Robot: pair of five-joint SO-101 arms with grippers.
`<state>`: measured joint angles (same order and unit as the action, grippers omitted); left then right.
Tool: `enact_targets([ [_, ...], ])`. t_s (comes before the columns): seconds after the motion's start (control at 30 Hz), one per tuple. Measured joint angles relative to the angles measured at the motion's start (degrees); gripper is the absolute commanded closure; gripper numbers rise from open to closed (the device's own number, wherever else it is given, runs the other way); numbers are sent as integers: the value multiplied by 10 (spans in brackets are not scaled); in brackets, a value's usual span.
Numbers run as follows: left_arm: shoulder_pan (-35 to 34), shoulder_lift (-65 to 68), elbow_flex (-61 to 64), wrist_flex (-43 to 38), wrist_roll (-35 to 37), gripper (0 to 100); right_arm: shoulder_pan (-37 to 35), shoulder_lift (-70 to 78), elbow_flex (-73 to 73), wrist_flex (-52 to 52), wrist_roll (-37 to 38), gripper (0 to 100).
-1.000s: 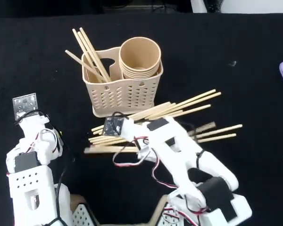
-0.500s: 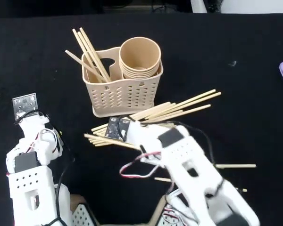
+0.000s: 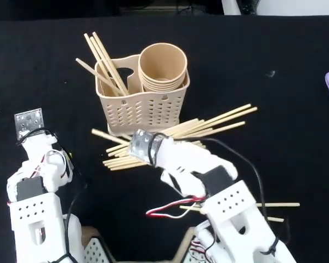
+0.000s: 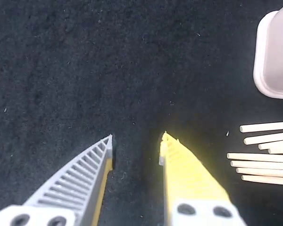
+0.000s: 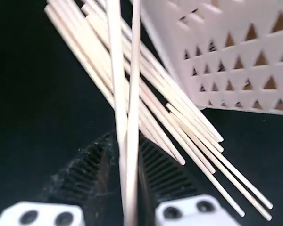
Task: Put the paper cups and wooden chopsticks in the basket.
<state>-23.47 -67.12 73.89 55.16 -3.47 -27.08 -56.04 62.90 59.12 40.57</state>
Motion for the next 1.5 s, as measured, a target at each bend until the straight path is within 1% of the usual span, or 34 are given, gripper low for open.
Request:
enact_targets([
  [0.1, 0, 0, 0, 0, 0, 830, 3, 0, -7, -2, -18, 981],
  [0.23, 0, 0, 0, 0, 0, 830, -33, -1, 11, -2, -18, 972],
  [0.3, 0, 0, 0, 0, 0, 830, -43, -1, 40, -4, -18, 928],
  [0.43, 0, 0, 0, 0, 0, 830, -44, -1, 99, -19, -18, 791],
  [0.47, 0, 0, 0, 0, 0, 830, -42, -1, 108, -19, -18, 782],
  [0.57, 0, 0, 0, 0, 0, 830, -21, -1, 113, -14, -17, 800],
  [0.67, 0, 0, 0, 0, 0, 830, 0, -1, 112, 29, 18, 804],
  [0.8, 0, 0, 0, 0, 0, 830, 34, -1, 79, 143, 105, 804],
  [0.87, 0, 0, 0, 0, 0, 830, 70, -1, 55, 193, 154, 804],
  [0.97, 0, 0, 0, 0, 0, 830, 151, -1, 22, 221, 219, 804],
  [1.3, 0, 0, 0, 0, 0, 830, 488, -1, 12, 228, 438, 804],
  [1.4, 0, 0, 0, 0, 0, 830, 568, -1, 12, 228, 507, 802],
  [1.5, 0, 0, 0, 0, 0, 830, 617, -1, 29, 228, 553, 802],
])
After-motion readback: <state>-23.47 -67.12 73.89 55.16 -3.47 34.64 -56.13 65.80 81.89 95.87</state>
